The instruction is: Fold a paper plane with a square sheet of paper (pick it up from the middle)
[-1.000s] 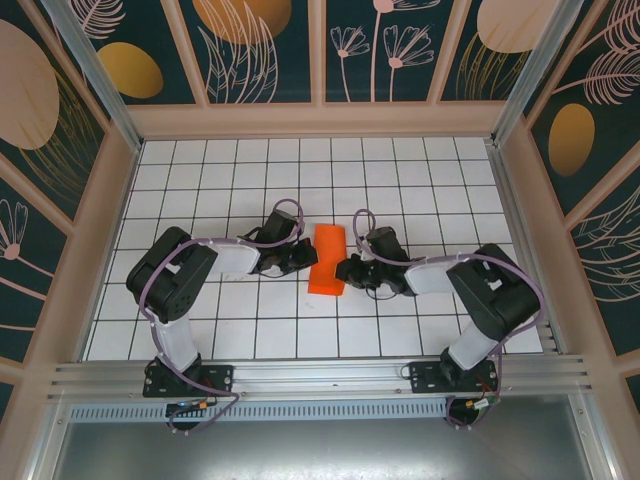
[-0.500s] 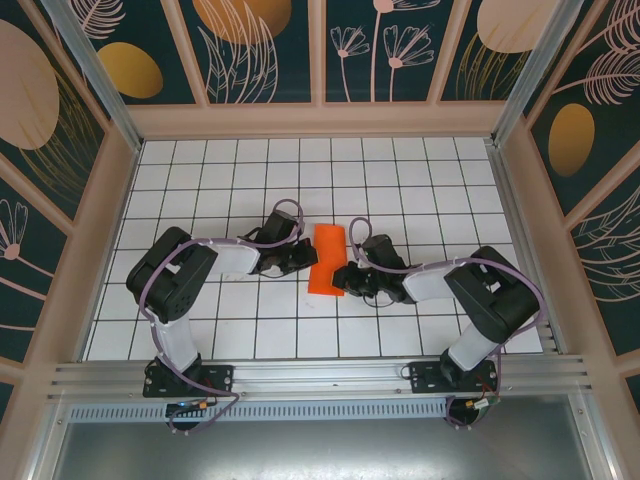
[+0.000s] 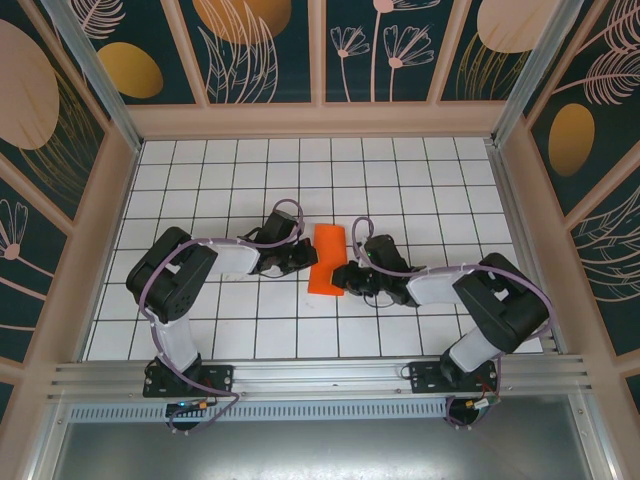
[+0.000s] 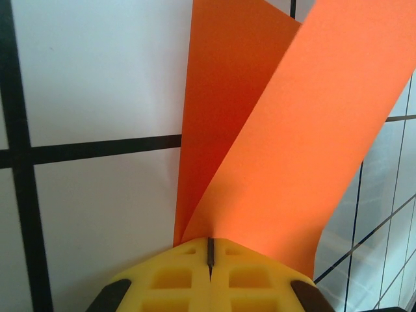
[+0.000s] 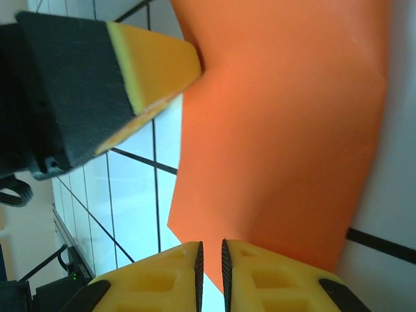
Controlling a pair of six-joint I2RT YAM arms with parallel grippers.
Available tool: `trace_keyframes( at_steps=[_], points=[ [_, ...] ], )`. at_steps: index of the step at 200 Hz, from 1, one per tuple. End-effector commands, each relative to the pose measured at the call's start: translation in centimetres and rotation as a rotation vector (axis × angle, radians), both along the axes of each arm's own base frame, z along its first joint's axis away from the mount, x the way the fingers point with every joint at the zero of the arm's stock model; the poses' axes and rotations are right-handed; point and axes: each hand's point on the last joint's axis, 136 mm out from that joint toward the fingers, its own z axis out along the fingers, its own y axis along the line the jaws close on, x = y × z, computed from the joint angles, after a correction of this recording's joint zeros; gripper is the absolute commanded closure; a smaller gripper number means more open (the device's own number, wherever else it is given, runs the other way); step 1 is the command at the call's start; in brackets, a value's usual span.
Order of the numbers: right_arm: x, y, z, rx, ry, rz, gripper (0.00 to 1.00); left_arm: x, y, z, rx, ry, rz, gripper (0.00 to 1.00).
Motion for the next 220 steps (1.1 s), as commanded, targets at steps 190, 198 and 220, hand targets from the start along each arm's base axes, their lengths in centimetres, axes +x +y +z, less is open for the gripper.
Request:
trace_keyframes(
  at_steps=[190, 198, 220],
  points=[
    [-3.3, -2.9, -4.2, -0.244, 0.133, -0.013, 0.8, -2.9, 3.1, -4.2, 0.159, 0.108, 0.014, 1.0],
    [-3.1, -2.6, -3.4, -0.225, 0.121, -0.01, 0.8, -2.9, 3.2, -4.3, 0.16, 0.108, 0.013, 1.0],
    [-1.6, -1.9, -0.5, -0.187, 0.053, -0.019, 0.8, -3.0, 3.2, -4.3, 0.163, 0.11, 0.012, 1.0]
  ],
)
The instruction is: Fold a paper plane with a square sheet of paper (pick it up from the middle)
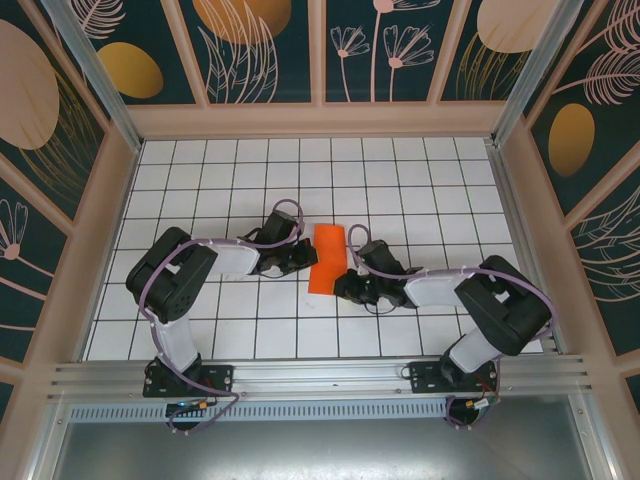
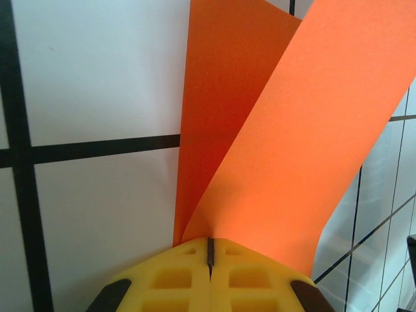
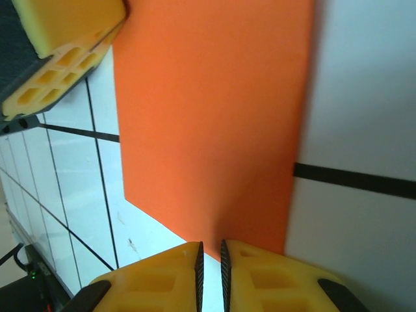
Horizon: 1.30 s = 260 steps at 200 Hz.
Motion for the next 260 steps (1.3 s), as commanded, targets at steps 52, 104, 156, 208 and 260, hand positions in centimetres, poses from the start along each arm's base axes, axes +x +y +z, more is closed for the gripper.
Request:
trace_keyframes(
  at_steps=[52, 104, 156, 208, 260],
  points=[
    [6.6, 0.0, 7.4, 0.119, -0.164, -0.09, 0.8, -3.1, 3.2, -4.4, 0.164, 0.114, 0.006, 1.0],
    [9.9, 1.0, 4.7, 0.061, -0.128, -0.06, 0.82, -3.2, 3.2, -4.5, 0.167, 0.117, 0.002, 1.0],
    [10.2, -0.1, 1.4, -0.023, -0.095, -0.068, 0.82, -3.4, 3.4, -4.7, 0.172, 0.122, 0.001, 1.0],
    [8.5, -1.3, -1.6, -0.063, -0.016, -0.082, 0.82, -3.4, 3.4, -4.8, 0.176, 0.123, -0.004, 1.0],
    [10.5, 0.7, 3.5, 0.026, -0.11, -0.043, 0.81, -3.5, 3.6, -4.9, 0.188, 0.123, -0.006, 1.0]
  ],
)
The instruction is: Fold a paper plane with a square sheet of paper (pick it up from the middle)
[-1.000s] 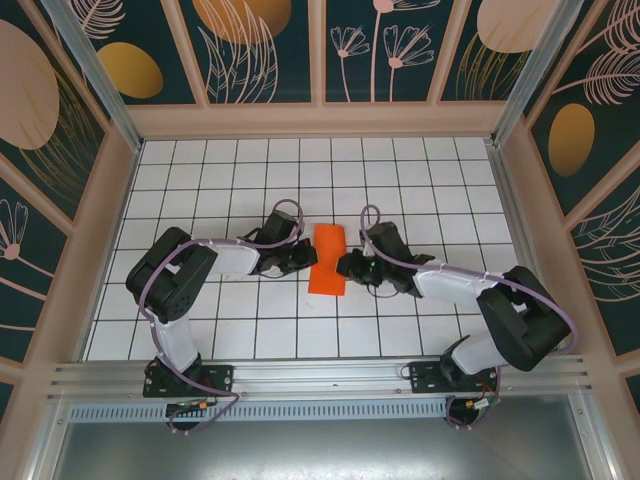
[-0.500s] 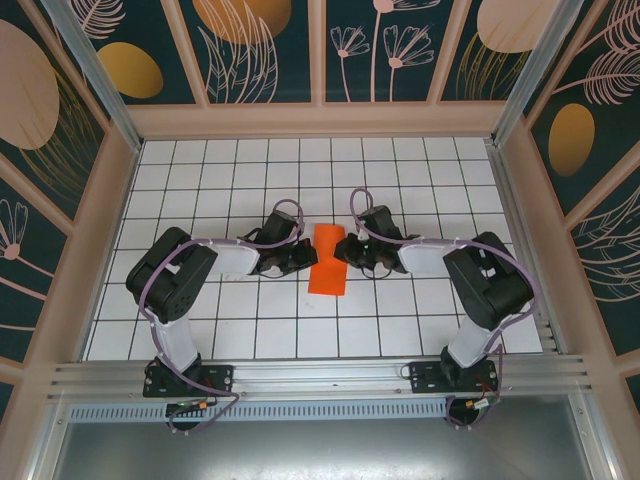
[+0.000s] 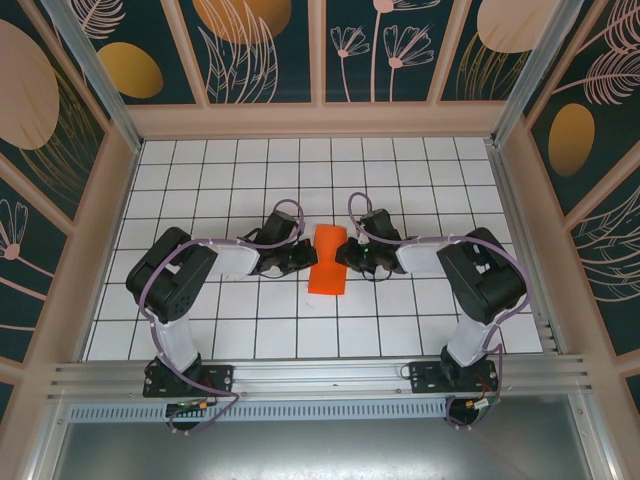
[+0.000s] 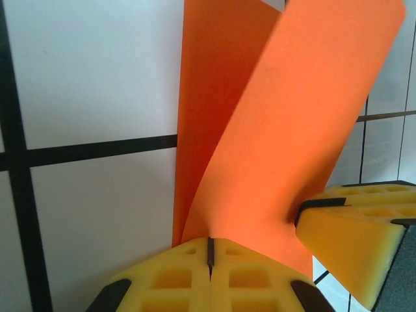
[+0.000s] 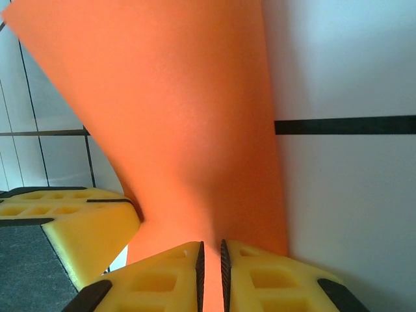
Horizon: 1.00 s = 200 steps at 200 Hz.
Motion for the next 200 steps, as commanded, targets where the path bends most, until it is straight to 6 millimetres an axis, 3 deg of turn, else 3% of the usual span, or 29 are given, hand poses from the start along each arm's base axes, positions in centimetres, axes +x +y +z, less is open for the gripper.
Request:
trace_keyframes(
  at_steps=[1, 17, 63, 156, 175, 200],
  points=[
    [1.3, 1.0, 3.4, 0.043, -0.067, 0.031, 0.81, -3.5, 3.6, -4.9, 0.185, 0.137, 0.012, 1.0],
    [2.2, 1.1, 4.4, 0.058, -0.09, 0.031, 0.81, -3.5, 3.6, -4.9, 0.186, 0.139, 0.012, 1.0],
    [3.6, 0.2, 4.0, 0.055, -0.087, 0.017, 0.81, -3.6, 3.7, -4.8, 0.189, 0.135, 0.01, 1.0],
    [2.1, -1.0, -1.8, -0.013, 0.039, -0.009, 0.81, -3.7, 3.8, -4.9, 0.191, 0.139, 0.01, 1.0],
    [2.5, -1.1, -1.3, -0.033, 0.045, -0.018, 0.81, -3.8, 3.8, -4.9, 0.194, 0.139, 0.008, 1.0],
    [3.8, -0.4, 1.3, -0.015, -0.014, -0.004, 0.8, -3.8, 3.9, -5.0, 0.194, 0.142, 0.008, 1.0]
  ],
)
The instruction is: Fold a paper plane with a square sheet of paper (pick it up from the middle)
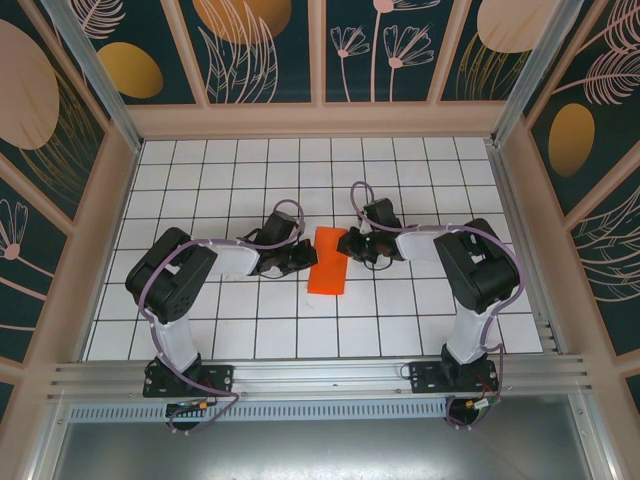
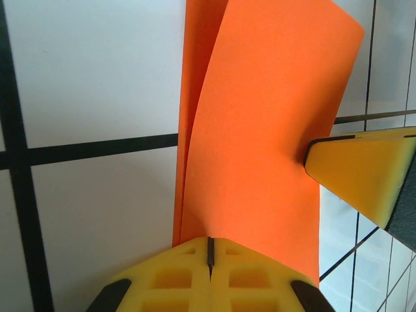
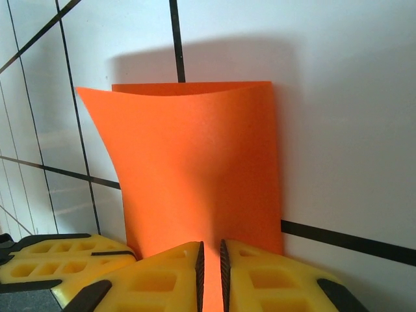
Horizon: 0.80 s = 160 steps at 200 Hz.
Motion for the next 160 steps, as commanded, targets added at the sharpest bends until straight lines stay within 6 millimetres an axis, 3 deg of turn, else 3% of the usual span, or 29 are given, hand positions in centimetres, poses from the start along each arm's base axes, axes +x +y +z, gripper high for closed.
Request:
trace_keyframes(
  at_steps=[1, 23, 41, 76, 131, 160],
  points=[
    [0.9, 0.1, 1.5, -0.012, -0.025, 0.004, 0.8, -3.8, 3.8, -5.1, 0.19, 0.148, 0.009, 1.0],
    [1.9, 0.6, 3.4, 0.036, -0.066, 0.013, 0.8, -3.8, 3.8, -5.0, 0.189, 0.149, 0.007, 1.0],
    [2.5, 0.5, 3.5, 0.055, -0.07, 0.008, 0.8, -3.9, 3.8, -5.0, 0.189, 0.149, 0.005, 1.0],
    [3.1, -0.1, 1.9, 0.034, -0.042, -0.005, 0.8, -3.9, 3.8, -5.0, 0.189, 0.147, 0.003, 1.0],
    [2.5, -1.6, -2.5, -0.086, 0.064, -0.046, 0.8, -3.9, 3.8, -5.0, 0.192, 0.147, 0.002, 1.0],
    [3.7, -0.8, -0.1, -0.05, 0.022, -0.035, 0.8, -4.0, 3.9, -5.0, 0.196, 0.149, -0.001, 1.0]
  ],
)
